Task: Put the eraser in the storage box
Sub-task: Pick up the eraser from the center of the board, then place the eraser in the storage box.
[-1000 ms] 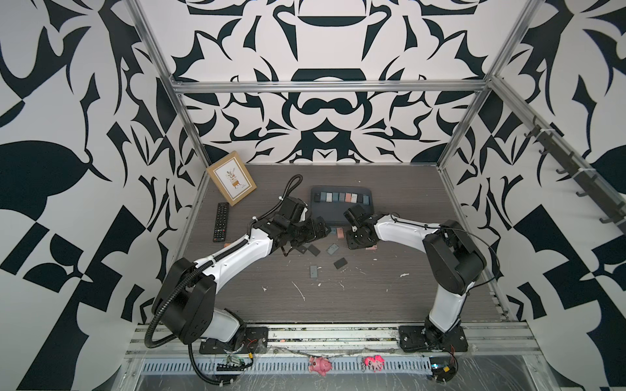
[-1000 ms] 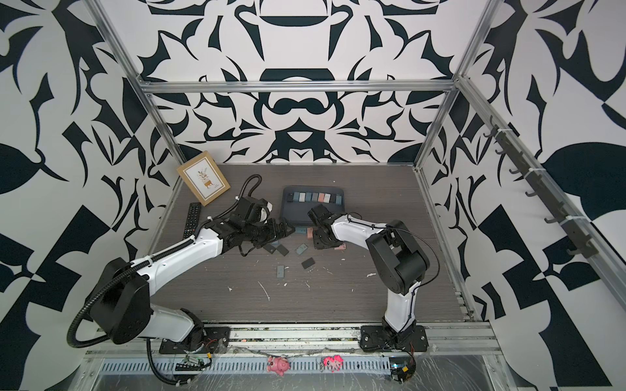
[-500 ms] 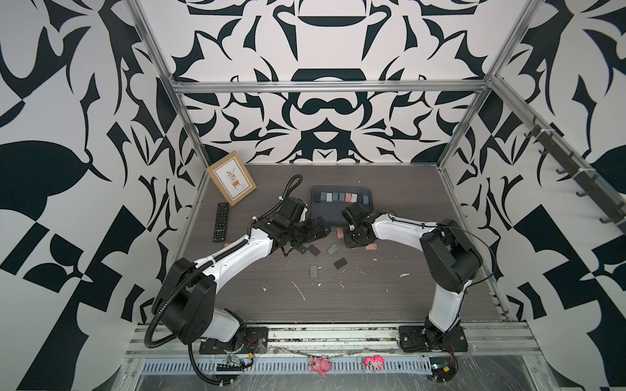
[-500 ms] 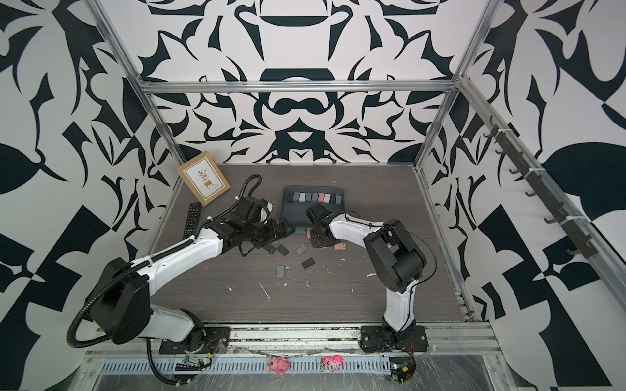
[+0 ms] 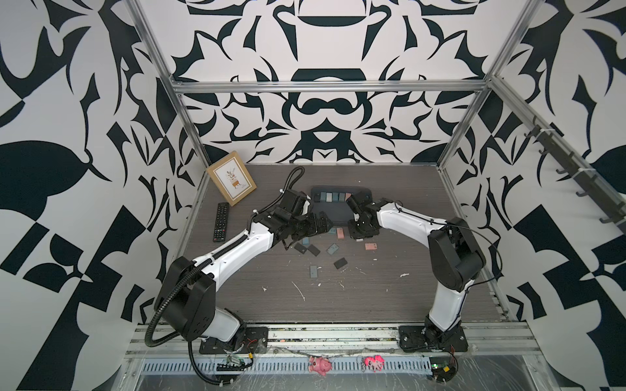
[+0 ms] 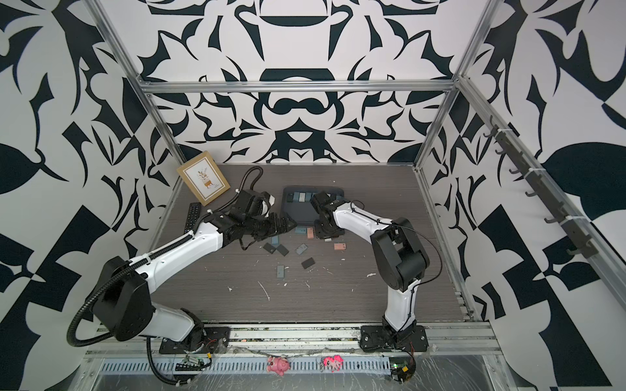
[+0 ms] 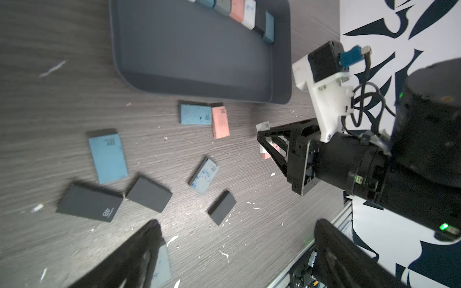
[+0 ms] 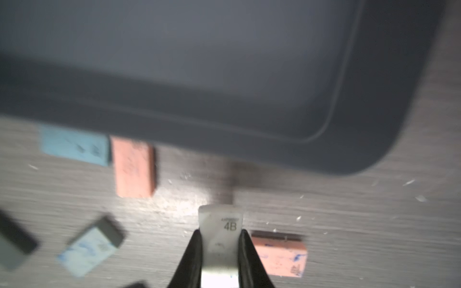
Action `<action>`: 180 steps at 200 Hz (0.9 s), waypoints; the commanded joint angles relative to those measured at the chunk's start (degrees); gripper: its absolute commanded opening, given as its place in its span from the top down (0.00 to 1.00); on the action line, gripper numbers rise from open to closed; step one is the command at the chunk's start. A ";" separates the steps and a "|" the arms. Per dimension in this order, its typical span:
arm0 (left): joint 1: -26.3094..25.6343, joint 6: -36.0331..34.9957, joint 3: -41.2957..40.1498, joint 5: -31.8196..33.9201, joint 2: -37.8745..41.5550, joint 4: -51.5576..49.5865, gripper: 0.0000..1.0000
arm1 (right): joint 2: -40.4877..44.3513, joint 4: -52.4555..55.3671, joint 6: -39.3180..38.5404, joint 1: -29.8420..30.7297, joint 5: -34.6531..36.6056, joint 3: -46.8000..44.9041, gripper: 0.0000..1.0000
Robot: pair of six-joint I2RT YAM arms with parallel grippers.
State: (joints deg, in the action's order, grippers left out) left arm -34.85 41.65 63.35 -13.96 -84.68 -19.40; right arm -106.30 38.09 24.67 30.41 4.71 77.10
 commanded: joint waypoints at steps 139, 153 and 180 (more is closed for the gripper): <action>4.94 -4.73 17.54 -11.78 -16.53 0.85 0.01 | -20.77 9.90 0.22 -9.89 0.42 32.79 0.80; 5.49 -4.91 17.16 -12.22 -16.61 1.25 0.01 | -22.69 11.01 0.21 -9.98 1.25 35.24 0.80; 6.25 -5.00 16.65 -12.66 -16.74 1.98 0.01 | -24.94 12.25 0.21 -10.18 2.88 37.68 0.80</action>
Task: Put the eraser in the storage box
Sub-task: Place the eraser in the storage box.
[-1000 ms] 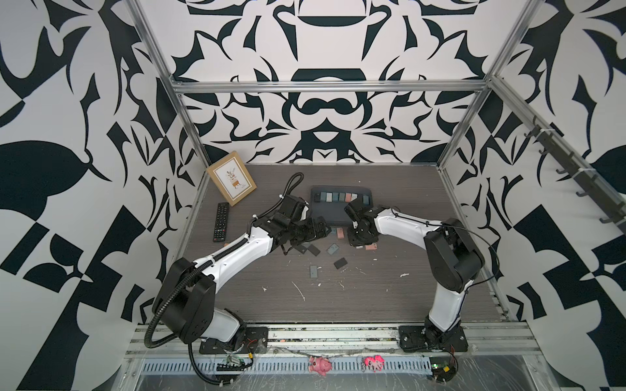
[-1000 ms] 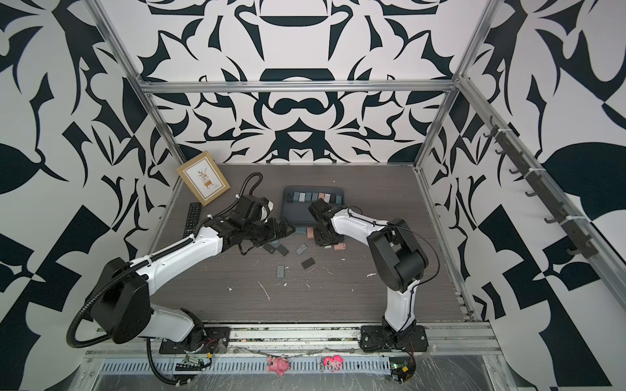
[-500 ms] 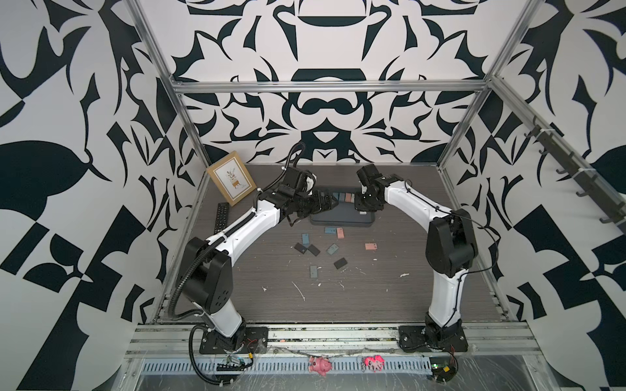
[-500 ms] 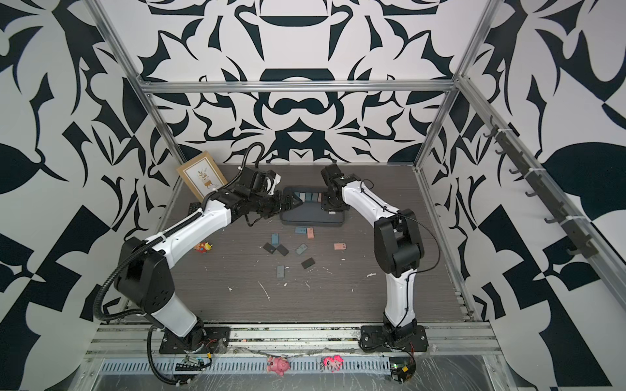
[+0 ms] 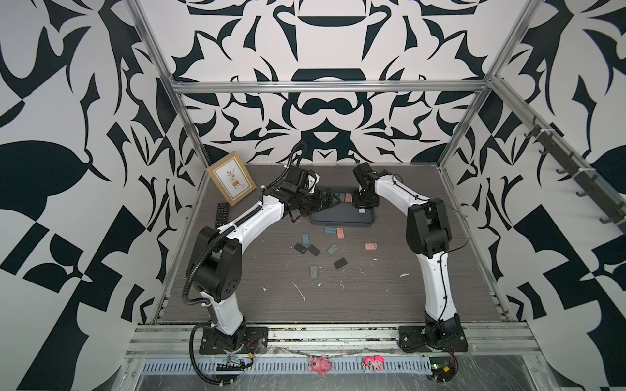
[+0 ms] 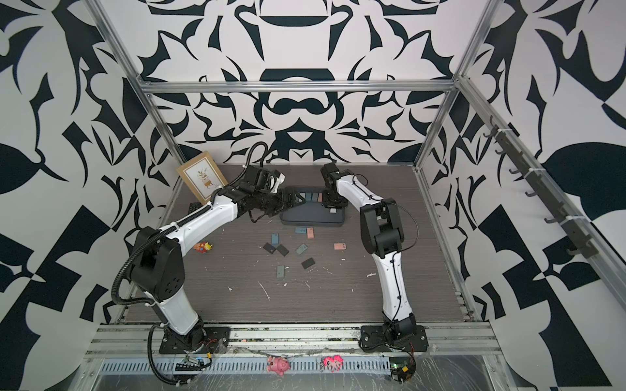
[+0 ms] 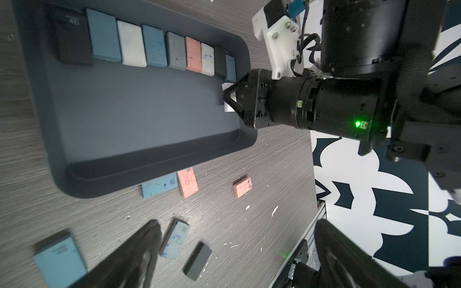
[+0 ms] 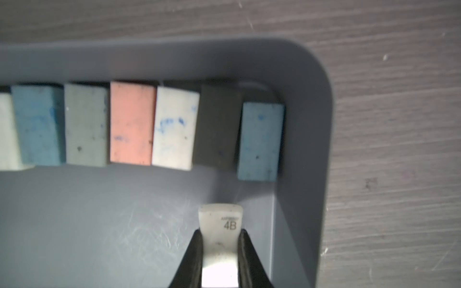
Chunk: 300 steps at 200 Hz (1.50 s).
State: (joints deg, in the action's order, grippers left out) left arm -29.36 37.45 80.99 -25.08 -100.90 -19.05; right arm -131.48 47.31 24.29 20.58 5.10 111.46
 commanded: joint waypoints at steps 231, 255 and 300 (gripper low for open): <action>0.84 -0.49 -2.29 -3.51 -0.35 3.05 0.01 | -3.09 3.93 0.83 -1.03 10.25 4.45 0.70; 0.89 -0.56 -2.33 -3.42 -0.22 3.06 0.01 | -3.47 4.17 0.84 -1.05 10.04 4.92 0.67; 0.90 -0.63 -2.33 -3.39 0.14 2.98 0.01 | -3.42 4.54 1.01 -1.01 10.01 5.42 0.64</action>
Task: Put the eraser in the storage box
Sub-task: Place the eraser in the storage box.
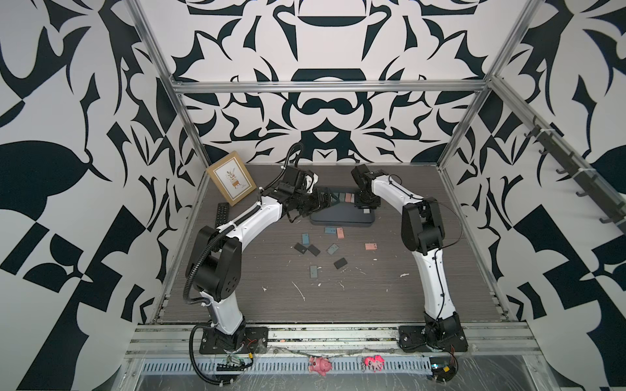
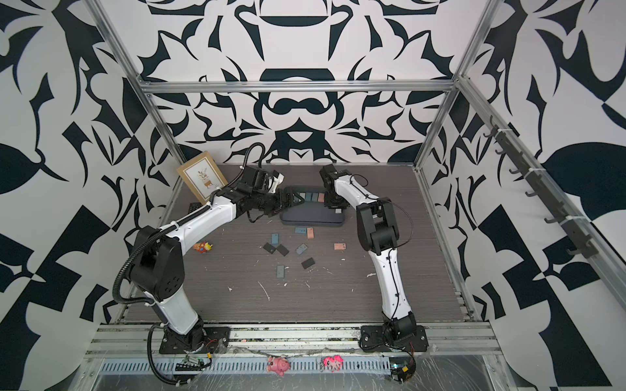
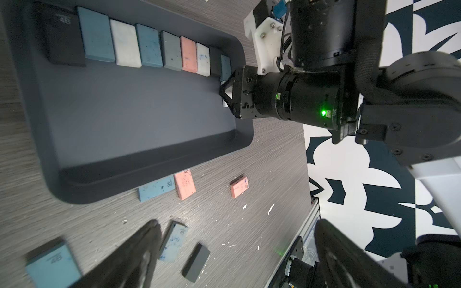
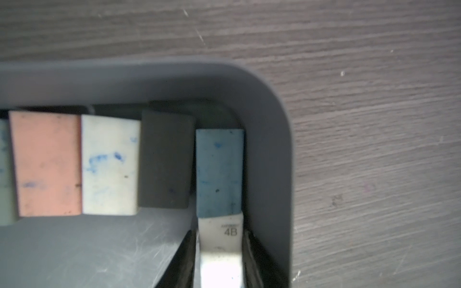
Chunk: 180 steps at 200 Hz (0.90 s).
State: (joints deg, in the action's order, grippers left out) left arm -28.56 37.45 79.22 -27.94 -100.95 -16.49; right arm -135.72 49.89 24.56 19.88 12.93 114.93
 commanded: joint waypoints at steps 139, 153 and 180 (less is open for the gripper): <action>0.08 -0.93 -0.40 -0.21 0.77 -0.01 0.01 | 2.07 4.82 0.37 0.81 3.10 6.22 0.60; 0.08 -1.14 -0.30 -0.05 0.84 -0.16 0.01 | 2.49 5.12 0.32 0.94 3.10 6.84 0.60; 0.10 -1.76 -0.29 0.86 1.34 -0.88 0.01 | 3.48 5.62 0.23 1.48 3.15 7.89 0.58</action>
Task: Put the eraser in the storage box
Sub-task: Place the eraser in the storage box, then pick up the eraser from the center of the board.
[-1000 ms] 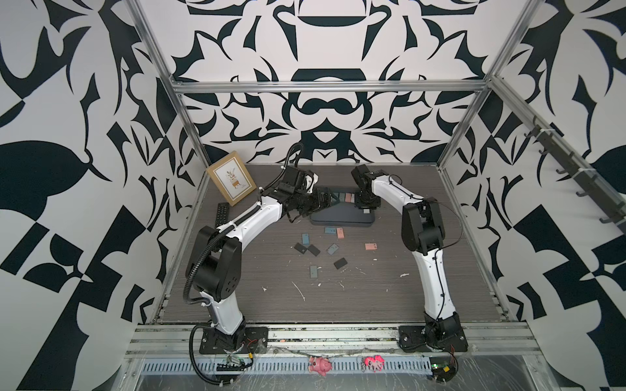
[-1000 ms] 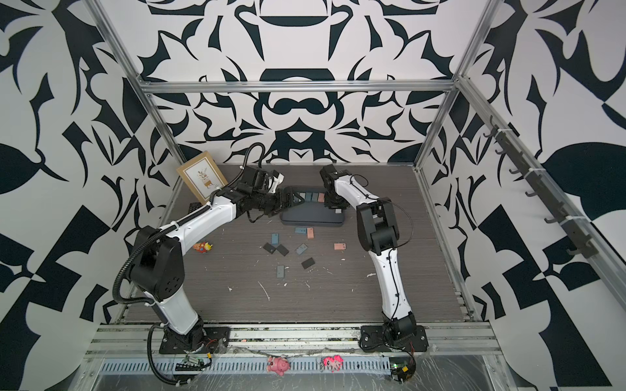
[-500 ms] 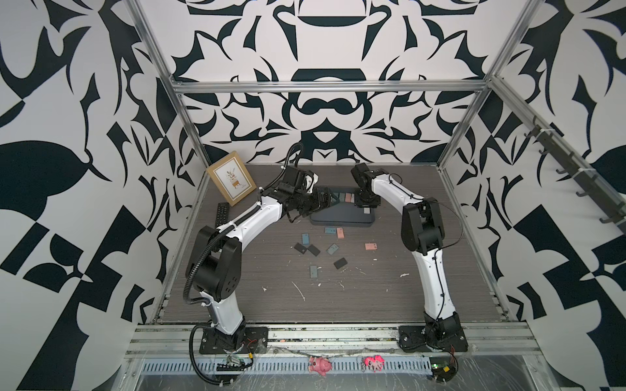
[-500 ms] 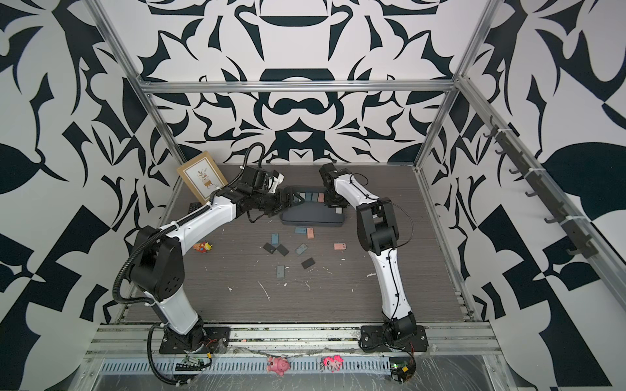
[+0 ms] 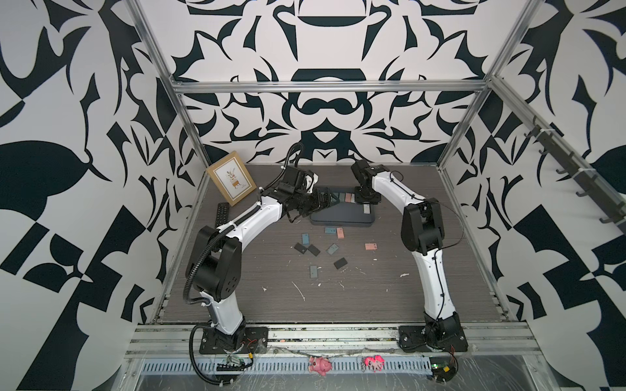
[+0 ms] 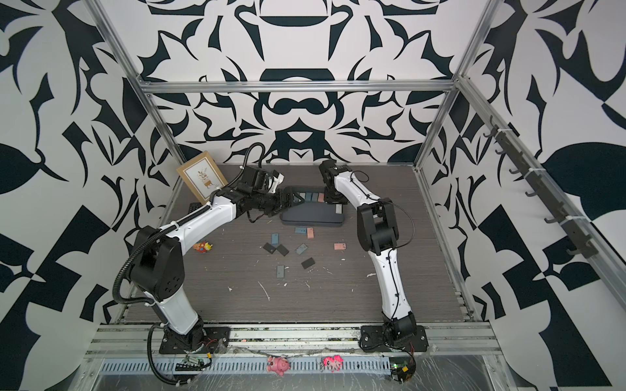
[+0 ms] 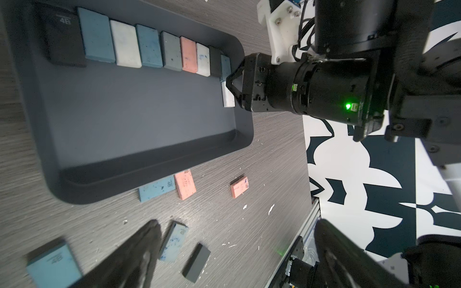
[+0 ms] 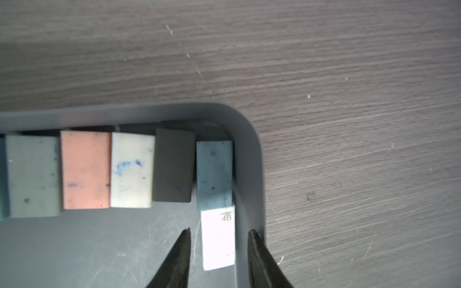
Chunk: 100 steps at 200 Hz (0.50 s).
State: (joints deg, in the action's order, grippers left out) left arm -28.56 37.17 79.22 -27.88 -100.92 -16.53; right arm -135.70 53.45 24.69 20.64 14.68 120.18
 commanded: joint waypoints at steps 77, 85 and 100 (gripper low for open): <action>0.69 -3.72 -1.31 4.38 4.35 -6.57 0.01 | 7.84 2.28 0.02 2.68 1.37 2.37 0.49; 0.78 -3.93 -1.63 4.71 4.78 -7.39 0.01 | 8.44 2.27 0.03 2.88 1.39 2.05 0.47; 0.87 -4.53 -2.05 6.21 5.70 -9.43 0.01 | 9.90 1.96 -0.12 3.34 1.15 1.35 0.39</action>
State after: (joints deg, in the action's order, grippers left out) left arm -28.14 34.39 78.59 -24.01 -98.10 -20.99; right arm -131.26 54.68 24.58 23.22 14.85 120.95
